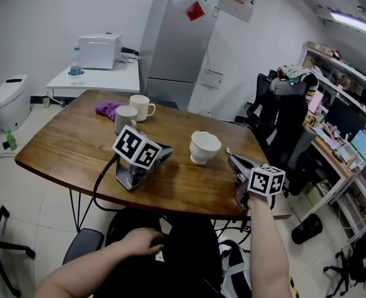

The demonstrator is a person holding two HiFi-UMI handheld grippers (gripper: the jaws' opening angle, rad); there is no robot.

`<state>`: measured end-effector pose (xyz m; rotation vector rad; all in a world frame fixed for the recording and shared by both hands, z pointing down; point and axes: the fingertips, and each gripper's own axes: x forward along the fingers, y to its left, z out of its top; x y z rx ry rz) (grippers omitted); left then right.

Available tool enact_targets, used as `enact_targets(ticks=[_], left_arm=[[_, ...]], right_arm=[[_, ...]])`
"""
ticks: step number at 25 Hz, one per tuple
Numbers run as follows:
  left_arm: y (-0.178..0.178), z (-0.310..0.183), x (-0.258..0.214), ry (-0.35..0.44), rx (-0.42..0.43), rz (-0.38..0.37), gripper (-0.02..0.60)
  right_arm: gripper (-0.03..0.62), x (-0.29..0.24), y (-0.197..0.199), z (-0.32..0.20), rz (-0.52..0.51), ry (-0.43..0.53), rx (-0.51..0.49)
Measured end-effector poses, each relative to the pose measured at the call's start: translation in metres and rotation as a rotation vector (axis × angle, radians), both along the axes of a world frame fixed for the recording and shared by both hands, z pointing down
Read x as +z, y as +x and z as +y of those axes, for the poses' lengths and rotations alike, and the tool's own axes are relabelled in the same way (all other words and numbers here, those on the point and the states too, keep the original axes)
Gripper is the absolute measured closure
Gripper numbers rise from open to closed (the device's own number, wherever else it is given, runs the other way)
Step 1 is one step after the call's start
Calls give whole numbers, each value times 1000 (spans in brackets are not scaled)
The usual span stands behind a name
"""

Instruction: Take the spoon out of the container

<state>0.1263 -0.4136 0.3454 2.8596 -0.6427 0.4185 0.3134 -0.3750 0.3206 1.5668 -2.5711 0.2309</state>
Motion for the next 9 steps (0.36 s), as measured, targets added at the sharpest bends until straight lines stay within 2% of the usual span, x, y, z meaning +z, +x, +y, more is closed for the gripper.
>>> enact_targets(ticks=[9], left_arm=[[0, -1, -2, 0, -1, 0, 569]], right_arm=[[592, -2, -1, -1, 1, -4, -3]])
